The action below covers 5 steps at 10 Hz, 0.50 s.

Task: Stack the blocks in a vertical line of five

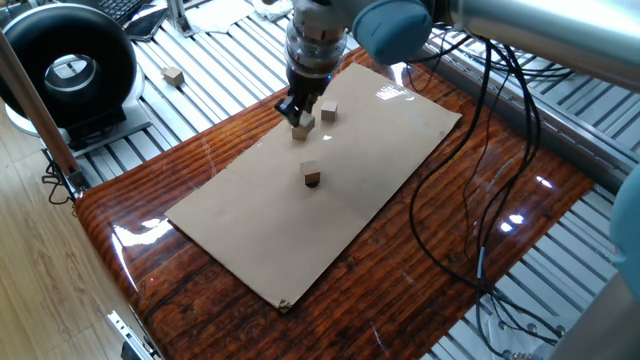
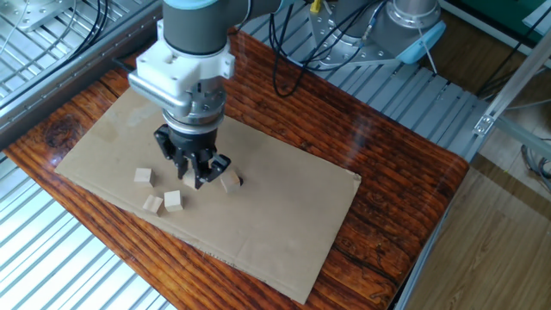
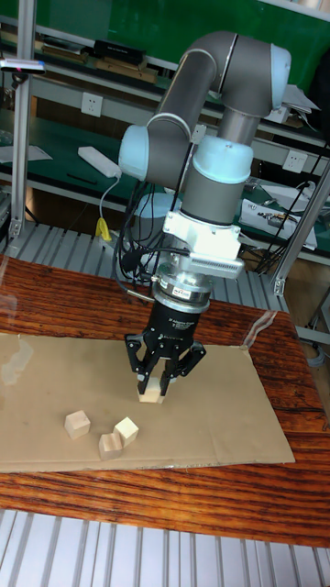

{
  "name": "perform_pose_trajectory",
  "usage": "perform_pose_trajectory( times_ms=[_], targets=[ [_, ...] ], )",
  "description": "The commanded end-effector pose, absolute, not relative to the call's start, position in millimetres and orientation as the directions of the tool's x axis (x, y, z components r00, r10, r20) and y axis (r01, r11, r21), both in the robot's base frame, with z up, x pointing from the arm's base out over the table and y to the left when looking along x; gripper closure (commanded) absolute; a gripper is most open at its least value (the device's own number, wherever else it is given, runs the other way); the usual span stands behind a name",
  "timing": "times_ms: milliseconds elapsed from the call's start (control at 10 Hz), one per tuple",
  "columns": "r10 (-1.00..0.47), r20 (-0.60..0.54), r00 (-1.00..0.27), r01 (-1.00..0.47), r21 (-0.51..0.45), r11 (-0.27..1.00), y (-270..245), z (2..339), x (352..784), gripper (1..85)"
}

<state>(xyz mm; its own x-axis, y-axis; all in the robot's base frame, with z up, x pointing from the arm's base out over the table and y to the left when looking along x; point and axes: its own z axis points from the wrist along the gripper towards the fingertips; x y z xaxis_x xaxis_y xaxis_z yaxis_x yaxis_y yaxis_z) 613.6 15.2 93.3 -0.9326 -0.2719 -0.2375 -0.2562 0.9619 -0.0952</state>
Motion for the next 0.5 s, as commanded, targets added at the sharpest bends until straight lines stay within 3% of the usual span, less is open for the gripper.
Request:
perform_pose_trajectory(
  times_ms=[0,400],
  targets=[
    [-0.413,-0.258,-0.874,-0.386,-0.15,0.91,11,96,627,84.7],
    [-0.269,-0.35,-0.897,-0.257,-0.081,0.963,-9,98,666,84.7]
  ],
)
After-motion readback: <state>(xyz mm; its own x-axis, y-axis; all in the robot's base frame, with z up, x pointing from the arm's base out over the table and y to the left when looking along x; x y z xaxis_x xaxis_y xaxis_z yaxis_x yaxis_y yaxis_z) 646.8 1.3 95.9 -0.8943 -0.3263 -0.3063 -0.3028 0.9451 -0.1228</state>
